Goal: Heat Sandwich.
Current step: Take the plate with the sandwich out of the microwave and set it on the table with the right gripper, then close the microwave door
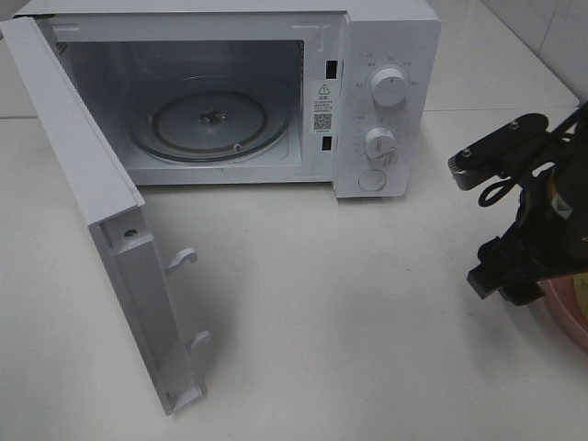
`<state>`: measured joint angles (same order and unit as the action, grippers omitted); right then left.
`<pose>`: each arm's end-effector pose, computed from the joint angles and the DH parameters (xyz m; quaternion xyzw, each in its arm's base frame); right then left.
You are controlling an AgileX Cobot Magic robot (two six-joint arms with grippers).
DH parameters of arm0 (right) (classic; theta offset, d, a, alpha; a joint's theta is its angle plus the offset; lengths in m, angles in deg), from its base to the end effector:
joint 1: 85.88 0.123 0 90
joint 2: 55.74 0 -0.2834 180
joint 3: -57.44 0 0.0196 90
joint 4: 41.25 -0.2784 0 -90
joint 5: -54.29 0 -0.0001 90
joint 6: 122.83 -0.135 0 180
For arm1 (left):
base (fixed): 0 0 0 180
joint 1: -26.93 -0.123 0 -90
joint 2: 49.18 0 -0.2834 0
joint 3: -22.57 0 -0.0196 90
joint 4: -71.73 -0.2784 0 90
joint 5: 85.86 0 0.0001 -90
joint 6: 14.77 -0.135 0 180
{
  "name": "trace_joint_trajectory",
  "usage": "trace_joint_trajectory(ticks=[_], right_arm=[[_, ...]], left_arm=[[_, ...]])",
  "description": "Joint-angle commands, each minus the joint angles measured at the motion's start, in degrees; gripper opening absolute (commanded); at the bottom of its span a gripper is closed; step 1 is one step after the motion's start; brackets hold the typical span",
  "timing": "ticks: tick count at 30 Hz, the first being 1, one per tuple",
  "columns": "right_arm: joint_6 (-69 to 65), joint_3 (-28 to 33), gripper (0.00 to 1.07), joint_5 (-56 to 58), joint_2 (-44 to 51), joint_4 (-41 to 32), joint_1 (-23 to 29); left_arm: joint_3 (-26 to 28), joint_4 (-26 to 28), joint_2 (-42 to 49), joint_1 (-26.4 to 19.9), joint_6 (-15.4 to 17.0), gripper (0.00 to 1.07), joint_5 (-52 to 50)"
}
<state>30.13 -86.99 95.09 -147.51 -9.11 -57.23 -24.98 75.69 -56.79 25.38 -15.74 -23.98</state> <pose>0.2663 0.0920 0.1316 -0.2031 0.9530 -0.1318 0.1819 0.0566 -0.0067 0.2744 -0.0023 0.8523 -0.0230 0.5225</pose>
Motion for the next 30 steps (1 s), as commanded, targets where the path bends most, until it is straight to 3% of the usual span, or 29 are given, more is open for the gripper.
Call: trace_joint_trajectory(ticks=[1, 9, 30], right_arm=[[7.05, -0.06, 0.77, 2.64, 5.73, -5.56, 0.0], [14.27, -0.06, 0.76, 5.1, 16.9, -14.9, 0.0], [18.96, 0.8, 0.76, 16.27, 42.63, -19.54, 0.0]], left_arm=[[-0.11, 0.0, 1.2, -0.17, 0.23, 1.0, -0.57], [-0.11, 0.0, 1.2, -0.17, 0.23, 1.0, -0.57], [-0.11, 0.0, 1.2, -0.17, 0.23, 1.0, -0.57]])
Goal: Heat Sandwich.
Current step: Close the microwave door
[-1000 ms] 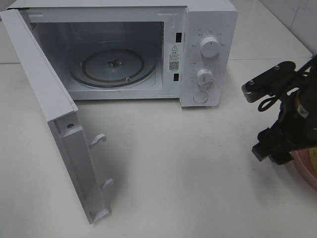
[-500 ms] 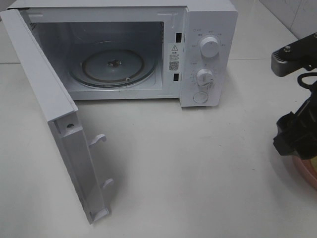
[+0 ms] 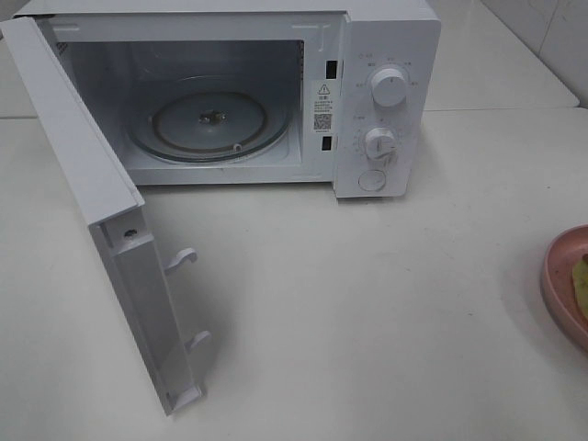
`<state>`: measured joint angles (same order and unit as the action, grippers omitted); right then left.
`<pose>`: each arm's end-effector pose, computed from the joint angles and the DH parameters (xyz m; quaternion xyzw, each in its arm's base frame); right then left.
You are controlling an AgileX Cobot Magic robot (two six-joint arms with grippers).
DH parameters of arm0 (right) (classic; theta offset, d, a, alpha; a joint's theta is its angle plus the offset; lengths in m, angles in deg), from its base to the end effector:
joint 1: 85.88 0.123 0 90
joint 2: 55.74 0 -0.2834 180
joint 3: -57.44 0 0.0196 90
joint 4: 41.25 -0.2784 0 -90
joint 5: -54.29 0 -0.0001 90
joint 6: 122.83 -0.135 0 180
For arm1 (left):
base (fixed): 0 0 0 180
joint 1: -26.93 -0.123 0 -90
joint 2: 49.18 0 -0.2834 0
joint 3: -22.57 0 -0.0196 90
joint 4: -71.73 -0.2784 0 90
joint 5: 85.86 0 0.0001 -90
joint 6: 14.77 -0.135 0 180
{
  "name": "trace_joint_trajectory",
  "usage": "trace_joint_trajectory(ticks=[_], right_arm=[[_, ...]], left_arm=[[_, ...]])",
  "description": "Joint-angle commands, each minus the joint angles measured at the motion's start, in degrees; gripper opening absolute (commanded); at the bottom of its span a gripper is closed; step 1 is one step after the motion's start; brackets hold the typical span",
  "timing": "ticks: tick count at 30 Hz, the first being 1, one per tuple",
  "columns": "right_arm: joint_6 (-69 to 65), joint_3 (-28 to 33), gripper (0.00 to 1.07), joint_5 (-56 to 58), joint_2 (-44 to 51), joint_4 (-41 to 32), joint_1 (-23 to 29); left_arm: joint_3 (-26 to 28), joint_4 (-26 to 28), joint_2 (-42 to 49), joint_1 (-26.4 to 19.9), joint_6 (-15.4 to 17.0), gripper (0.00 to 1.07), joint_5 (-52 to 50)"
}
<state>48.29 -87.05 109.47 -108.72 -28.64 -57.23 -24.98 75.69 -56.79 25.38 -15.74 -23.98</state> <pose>0.1757 0.0684 0.2701 -0.1931 0.9250 0.0001 0.3272 0.0566 -0.0067 0.2744 -0.0023 0.8523 -0.0230 0.5225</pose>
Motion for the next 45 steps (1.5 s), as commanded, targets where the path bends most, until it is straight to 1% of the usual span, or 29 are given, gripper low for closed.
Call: trace_joint_trajectory(ticks=[1, 2, 5, 7, 9, 11, 12, 14, 15, 16, 17, 20, 21, 25, 27, 29, 31, 35, 40, 45], right_arm=[[0.92, 2.01, 0.76, 2.46, 7.56, 0.0, 0.0], [0.92, 2.01, 0.76, 2.46, 7.56, 0.0, 0.0], [1.32, 4.76, 0.76, 3.95, 14.15, 0.0, -0.11], [1.32, 5.44, 0.76, 4.41, 15.7, -0.23, -0.46], [1.32, 6.47, 0.76, 4.76, 18.28, -0.86, -1.89], [1.6, 7.91, 0.76, 4.81, 22.46, -2.23, -5.1], [1.6, 7.91, 0.76, 4.81, 22.46, -2.23, -5.1], [1.78, 8.59, 0.76, 4.81, 24.81, -3.09, -7.62], [1.83, 9.22, 0.76, 4.87, 27.1, -4.24, -9.8], [1.83, 9.51, 0.76, 4.87, 28.3, -4.7, -10.94], [1.83, 9.51, 0.76, 4.87, 28.3, -4.7, -10.94], [1.89, 10.77, 0.76, 4.53, 33.0, -5.61, -15.01], [1.89, 10.77, 0.76, 4.53, 33.0, -5.61, -15.01], [1.89, 13.06, 0.76, 1.95, 38.27, -5.73, -18.28], [1.89, 13.06, 0.76, 1.95, 39.19, -5.73, -18.91], [2.01, 13.06, 0.76, 1.95, 41.83, -5.73, -20.86], [2.01, 13.06, 0.76, 1.95, 42.51, -5.73, -21.37], [2.81, 13.06, 0.76, 1.95, 47.1, -6.13, -22.8], [5.16, 13.12, 0.76, 1.89, 46.93, -7.91, -23.03], [5.39, 13.12, 0.76, 1.89, 46.93, -8.14, -23.03]], left_arm=[[-0.11, 0.0, 1.2, -0.17, 0.23, 1.0, -0.57], [-0.11, 0.0, 1.2, -0.17, 0.23, 1.0, -0.57], [-0.11, 0.0, 1.2, -0.17, 0.23, 1.0, -0.57], [-0.11, 0.0, 1.2, -0.17, 0.23, 1.0, -0.57], [-0.11, 0.0, 1.2, -0.17, 0.23, 1.0, -0.57], [-0.11, 0.0, 1.2, -0.17, 0.23, 1.0, -0.57], [-0.11, 0.0, 1.2, -0.17, 0.23, 1.0, -0.57], [-0.11, 0.0, 1.2, -0.17, 0.23, 1.0, -0.57], [-0.11, 0.0, 1.2, -0.17, 0.23, 1.0, -0.57], [-0.11, 0.0, 1.2, -0.17, 0.23, 1.0, -0.57], [-0.11, 0.0, 1.2, -0.17, 0.23, 1.0, -0.57], [-0.11, 0.0, 1.2, -0.17, 0.23, 1.0, -0.57], [-0.11, 0.0, 1.2, -0.17, 0.23, 1.0, -0.57], [-0.11, 0.0, 1.2, -0.17, 0.23, 1.0, -0.57], [-0.11, 0.0, 1.2, -0.17, 0.23, 1.0, -0.57], [-0.11, 0.0, 1.2, -0.17, 0.23, 1.0, -0.57], [-0.11, 0.0, 1.2, -0.17, 0.23, 1.0, -0.57], [-0.11, 0.0, 1.2, -0.17, 0.23, 1.0, -0.57], [-0.11, 0.0, 0.97, -0.17, 0.23, 1.0, -0.57], [-0.11, 0.0, 0.46, -0.17, 0.23, 1.0, -0.57]])
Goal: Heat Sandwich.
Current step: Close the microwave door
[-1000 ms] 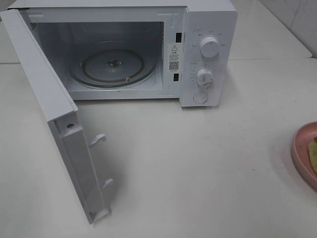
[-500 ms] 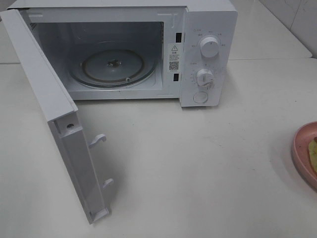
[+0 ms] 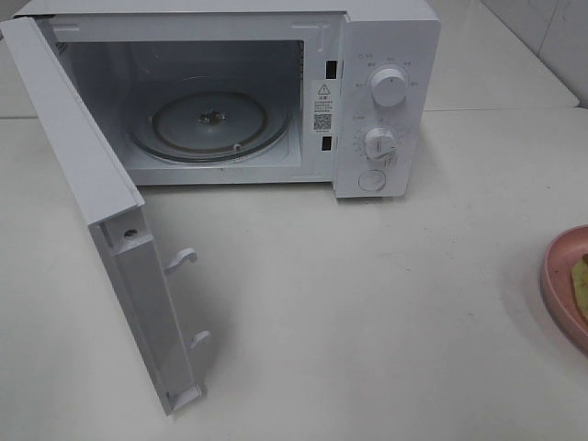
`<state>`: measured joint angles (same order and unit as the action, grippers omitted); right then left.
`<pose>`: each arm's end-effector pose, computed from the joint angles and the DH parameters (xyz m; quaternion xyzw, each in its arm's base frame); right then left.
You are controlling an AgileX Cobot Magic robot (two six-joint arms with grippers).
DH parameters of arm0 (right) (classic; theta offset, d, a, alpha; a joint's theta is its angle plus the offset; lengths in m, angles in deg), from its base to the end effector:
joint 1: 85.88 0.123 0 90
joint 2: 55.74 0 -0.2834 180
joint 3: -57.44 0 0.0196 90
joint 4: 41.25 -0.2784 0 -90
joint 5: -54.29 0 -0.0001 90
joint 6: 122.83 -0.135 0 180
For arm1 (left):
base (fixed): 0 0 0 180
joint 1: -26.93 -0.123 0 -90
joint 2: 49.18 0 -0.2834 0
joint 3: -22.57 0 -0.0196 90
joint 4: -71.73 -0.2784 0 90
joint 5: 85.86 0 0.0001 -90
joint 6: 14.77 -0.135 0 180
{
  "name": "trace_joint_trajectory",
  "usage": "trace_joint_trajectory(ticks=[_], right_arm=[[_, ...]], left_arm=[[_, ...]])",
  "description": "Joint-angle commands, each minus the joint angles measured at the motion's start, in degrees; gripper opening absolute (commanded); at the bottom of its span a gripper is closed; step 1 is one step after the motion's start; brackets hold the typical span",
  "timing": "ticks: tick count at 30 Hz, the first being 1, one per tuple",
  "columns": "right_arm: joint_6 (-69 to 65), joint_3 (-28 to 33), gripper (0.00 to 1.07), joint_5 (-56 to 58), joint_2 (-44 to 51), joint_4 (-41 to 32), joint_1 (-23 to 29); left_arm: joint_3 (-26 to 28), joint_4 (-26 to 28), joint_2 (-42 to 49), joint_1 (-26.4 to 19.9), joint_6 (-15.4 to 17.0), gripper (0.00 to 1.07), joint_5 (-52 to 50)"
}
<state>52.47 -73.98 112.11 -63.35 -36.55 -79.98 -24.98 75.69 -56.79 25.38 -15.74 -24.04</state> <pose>0.0632 -0.0029 0.2770 -0.0082 0.8380 0.0094 0.5456 0.0567 -0.0067 0.2746 -0.0023 0.8520 -0.0230 0.5230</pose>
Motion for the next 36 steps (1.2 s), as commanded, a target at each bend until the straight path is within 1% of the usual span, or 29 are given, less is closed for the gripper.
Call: trace_joint_trajectory(ticks=[1, 36], right_arm=[[1.2, 0.06, 0.76, -0.74, 1.55, -0.23, -0.29], [1.2, 0.06, 0.76, -0.74, 1.55, -0.17, -0.29]], left_arm=[[-0.11, 0.0, 0.46, -0.17, 0.23, 1.0, -0.52], [-0.11, -0.17, 0.46, -0.17, 0.34, 1.0, -0.52]])
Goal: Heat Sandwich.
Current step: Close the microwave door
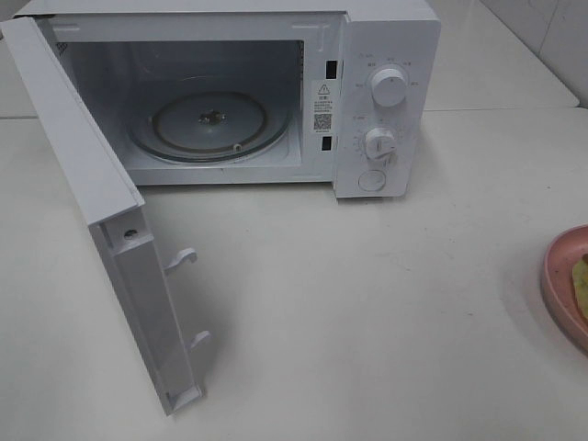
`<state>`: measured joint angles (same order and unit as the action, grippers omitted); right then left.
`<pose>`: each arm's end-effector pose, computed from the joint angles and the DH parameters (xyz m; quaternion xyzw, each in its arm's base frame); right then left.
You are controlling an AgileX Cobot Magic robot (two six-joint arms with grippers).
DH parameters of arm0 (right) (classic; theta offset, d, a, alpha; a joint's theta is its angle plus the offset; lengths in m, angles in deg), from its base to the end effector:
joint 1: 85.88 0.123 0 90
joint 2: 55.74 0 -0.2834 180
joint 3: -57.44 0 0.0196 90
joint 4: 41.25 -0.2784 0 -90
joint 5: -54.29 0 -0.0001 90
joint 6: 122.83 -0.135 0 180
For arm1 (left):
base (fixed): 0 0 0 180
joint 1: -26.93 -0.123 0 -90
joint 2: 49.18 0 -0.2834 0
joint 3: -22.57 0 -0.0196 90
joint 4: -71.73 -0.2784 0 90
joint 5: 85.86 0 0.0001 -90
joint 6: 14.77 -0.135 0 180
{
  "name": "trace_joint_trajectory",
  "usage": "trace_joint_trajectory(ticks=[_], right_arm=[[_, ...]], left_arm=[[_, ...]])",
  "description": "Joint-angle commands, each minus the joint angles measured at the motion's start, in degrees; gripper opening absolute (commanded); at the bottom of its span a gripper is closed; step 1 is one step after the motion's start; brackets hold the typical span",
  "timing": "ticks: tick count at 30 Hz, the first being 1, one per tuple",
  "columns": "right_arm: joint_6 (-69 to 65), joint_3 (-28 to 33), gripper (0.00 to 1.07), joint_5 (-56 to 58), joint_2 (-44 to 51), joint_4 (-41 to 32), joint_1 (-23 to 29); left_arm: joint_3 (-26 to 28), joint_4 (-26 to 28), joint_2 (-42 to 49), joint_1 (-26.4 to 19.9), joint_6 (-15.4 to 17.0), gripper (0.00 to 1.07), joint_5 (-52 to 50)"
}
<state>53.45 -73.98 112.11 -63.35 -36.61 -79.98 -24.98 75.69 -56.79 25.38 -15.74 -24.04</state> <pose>0.0632 -0.0028 0.2770 -0.0154 0.8379 0.0053 0.5456 0.0567 -0.0067 0.2746 -0.0023 0.8520 -0.0230 0.5230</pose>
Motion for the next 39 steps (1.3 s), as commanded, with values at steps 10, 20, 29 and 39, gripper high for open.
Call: trace_joint_trajectory(ticks=[10, 20, 29, 39], right_arm=[[0.23, 0.06, 0.76, -0.74, 1.55, -0.11, -0.29], [0.23, 0.06, 0.76, -0.74, 1.55, -0.11, -0.29], [0.23, 0.06, 0.76, -0.74, 1.55, -0.11, -0.29], [0.23, 0.06, 0.76, -0.74, 1.55, -0.11, -0.23]], left_arm=[[1.72, -0.69, 0.17, -0.17, 2.01, 0.94, -4.53], [1.83, -0.69, -10.14, -0.17, 1.95, 0.32, -16.5], [0.11, -1.09, -22.69, -0.17, 1.78, 0.0, -29.62], [-9.68, -1.09, -33.17, -0.17, 1.55, 0.0, -57.35]])
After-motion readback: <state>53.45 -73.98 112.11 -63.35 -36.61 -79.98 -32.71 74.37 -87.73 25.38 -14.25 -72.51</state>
